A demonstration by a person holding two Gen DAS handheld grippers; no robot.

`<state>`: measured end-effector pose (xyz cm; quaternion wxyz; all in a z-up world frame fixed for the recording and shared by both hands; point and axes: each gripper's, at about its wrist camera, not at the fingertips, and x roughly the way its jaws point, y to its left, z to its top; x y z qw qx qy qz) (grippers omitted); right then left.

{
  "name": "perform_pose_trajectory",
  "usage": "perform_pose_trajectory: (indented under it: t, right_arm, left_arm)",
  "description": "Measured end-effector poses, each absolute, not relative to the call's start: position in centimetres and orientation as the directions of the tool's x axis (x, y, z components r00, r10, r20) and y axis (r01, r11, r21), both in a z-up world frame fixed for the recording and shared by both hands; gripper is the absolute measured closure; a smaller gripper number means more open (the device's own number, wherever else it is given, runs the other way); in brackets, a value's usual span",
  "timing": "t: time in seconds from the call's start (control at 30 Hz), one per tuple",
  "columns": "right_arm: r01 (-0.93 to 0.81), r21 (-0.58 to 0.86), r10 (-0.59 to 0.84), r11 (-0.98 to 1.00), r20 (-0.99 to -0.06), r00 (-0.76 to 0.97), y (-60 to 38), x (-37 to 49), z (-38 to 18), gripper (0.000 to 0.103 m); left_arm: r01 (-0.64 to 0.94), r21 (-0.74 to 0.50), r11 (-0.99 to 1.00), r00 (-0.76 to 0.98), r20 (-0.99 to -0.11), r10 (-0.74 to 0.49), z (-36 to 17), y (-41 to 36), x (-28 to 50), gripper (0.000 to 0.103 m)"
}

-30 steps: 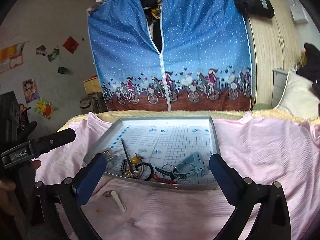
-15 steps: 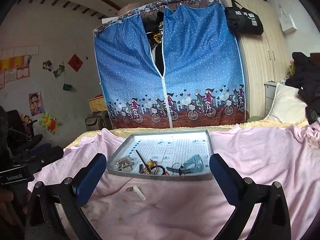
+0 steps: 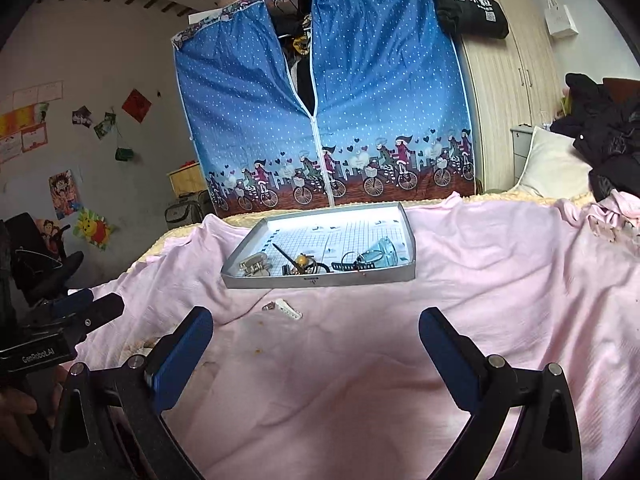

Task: Organize jewelry
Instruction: 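Withdraw both tools from the tray back toward the last items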

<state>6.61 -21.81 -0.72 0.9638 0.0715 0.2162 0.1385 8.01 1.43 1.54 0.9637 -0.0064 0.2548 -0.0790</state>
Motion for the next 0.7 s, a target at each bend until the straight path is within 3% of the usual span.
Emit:
perform_pose_trajectory:
  t: [0.3, 0.7]
  right_arm:
    - [-0.203, 0.181, 0.267, 0.962, -0.479, 0.836, -21.4, 7.4, -1.9, 0.000]
    - [-0.143, 0.168, 0.216, 0.975, -0.592, 0.776, -21.5, 9.1, -3.5, 0.000]
  left_arm:
    - [0.123, -0.010, 0.992, 0.801, -0.590, -0.105, 0.2, 1.0, 9.1, 0.002]
    - [0.089, -0.025, 0.996, 0.760, -0.645, -0.084, -0.7, 1.6, 10.1, 0.002]
